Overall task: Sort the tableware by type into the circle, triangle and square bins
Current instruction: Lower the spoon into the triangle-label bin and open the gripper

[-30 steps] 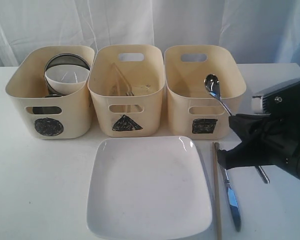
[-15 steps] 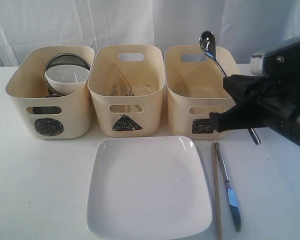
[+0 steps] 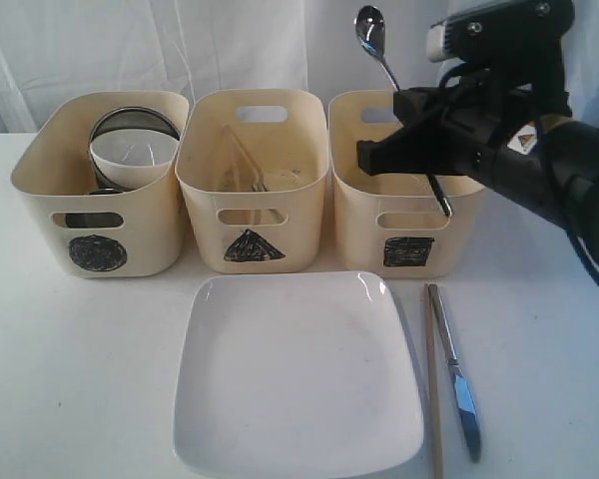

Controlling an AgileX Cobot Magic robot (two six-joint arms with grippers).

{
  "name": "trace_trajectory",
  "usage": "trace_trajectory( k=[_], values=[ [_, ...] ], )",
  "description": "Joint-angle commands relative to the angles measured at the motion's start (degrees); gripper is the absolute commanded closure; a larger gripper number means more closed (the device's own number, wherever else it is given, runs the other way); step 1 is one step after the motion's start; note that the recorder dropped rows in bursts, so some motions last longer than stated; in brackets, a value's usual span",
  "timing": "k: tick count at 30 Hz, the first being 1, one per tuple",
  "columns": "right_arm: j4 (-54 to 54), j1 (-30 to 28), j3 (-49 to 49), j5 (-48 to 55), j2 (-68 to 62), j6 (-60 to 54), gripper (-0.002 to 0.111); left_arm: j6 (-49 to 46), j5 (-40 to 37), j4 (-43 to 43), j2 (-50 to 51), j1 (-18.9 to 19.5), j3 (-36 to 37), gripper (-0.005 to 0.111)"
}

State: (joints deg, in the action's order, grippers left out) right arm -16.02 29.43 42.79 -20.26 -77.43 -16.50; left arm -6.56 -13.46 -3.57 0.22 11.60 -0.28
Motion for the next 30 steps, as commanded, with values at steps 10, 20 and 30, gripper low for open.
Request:
trace_trajectory(
  k=[10,20,30],
  values=[
    [0.90,2.54,17.36,-6.16,-18.15,2.16,0.108,0.14,0.15,-0.63,-0.22,-0.34,0.28,0.107],
    [1.16,2.54,27.87,-7.39,-28.89,9.31,0.108,0.14,0.15,-0.63,-0.22,-0.34,0.28,0.107],
    [2.18,2.57,34.86,-8.78,-36.39,9.31,0.108,0.14,0.15,-0.63,-0.22,-0.34,0.28,0.107]
  ],
)
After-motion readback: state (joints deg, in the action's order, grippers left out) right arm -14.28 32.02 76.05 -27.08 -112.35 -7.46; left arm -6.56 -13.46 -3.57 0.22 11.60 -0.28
